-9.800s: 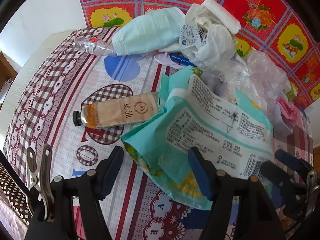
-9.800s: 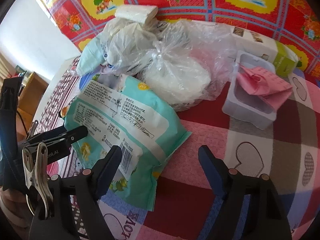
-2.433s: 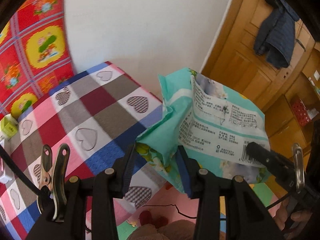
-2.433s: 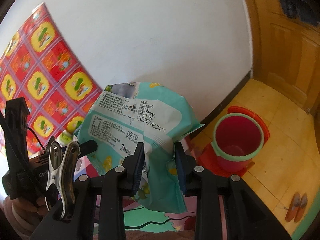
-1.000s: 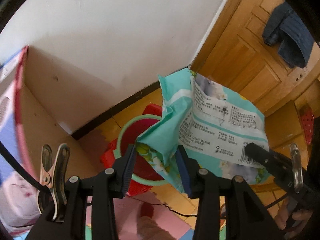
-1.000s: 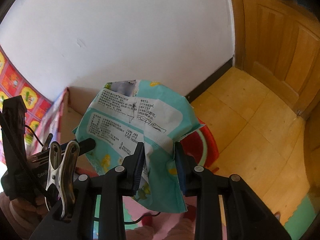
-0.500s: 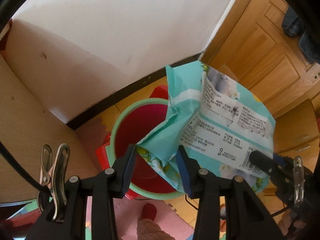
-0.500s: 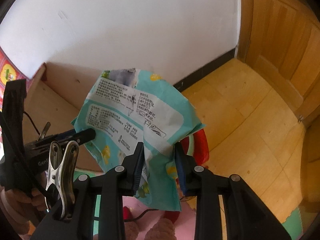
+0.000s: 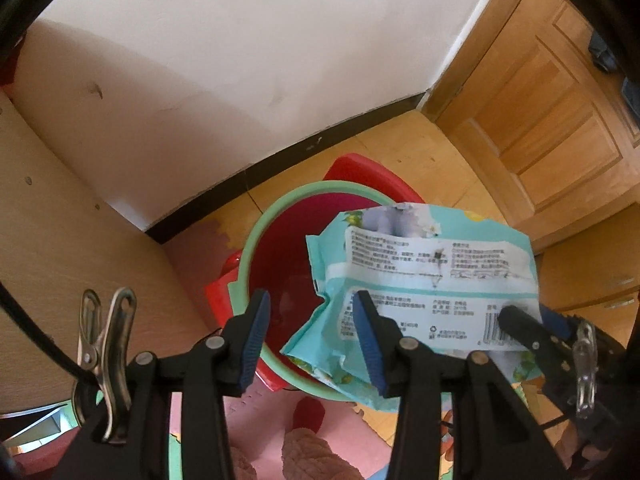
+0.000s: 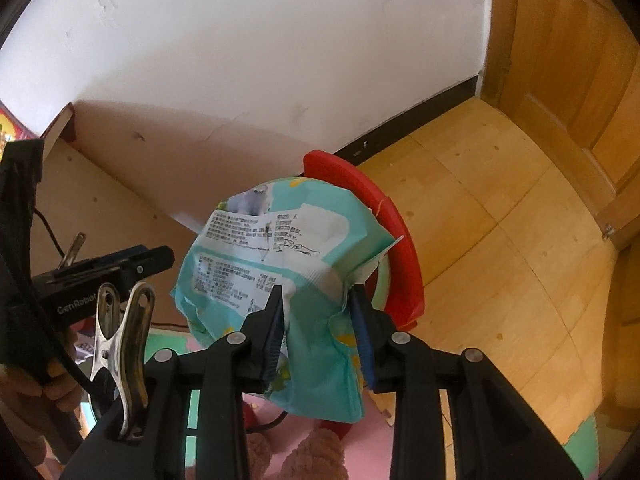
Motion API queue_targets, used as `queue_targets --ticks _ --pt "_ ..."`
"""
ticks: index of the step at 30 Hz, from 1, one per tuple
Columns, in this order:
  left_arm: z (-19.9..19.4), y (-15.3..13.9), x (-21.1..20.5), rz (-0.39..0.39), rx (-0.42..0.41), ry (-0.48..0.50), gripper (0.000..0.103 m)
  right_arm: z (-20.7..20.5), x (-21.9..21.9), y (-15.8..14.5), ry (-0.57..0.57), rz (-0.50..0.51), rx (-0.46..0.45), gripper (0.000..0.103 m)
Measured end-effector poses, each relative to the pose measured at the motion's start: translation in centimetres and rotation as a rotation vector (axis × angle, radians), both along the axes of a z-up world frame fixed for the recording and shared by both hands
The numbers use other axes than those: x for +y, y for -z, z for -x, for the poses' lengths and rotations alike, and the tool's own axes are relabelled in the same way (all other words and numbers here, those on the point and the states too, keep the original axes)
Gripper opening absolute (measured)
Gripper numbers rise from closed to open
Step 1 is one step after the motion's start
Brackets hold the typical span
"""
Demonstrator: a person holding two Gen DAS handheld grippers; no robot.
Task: Collect trash
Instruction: 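Carry the held packet with the right tool over the red bucket, then open the right tool to drop the packet into the red bucket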
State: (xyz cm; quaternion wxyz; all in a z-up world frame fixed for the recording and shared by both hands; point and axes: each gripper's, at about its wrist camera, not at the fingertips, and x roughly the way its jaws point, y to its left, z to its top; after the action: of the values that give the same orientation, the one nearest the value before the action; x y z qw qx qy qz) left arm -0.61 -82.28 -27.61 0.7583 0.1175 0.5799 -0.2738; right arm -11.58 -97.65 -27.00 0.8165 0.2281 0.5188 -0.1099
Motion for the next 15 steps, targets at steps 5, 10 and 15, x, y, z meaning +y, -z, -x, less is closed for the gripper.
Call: queue_targets --ticks 5,10,15 --pt "0.2 -0.9 0.3 0.007 -0.003 -0.005 0.045 -0.5 -0.2 0.3 0.016 0.03 0.014 0.036" --pt "-0.1 -1.3 0.6 0.017 0.003 -0.017 0.045 -1.2 0.6 0.2 0.011 0.048 0.016 0.043" --pt "-0.1 -1.7 0.9 0.024 0.009 -0.014 0.045 -1.6 1.1 -0.3 -0.001 0.06 0.003 0.058"
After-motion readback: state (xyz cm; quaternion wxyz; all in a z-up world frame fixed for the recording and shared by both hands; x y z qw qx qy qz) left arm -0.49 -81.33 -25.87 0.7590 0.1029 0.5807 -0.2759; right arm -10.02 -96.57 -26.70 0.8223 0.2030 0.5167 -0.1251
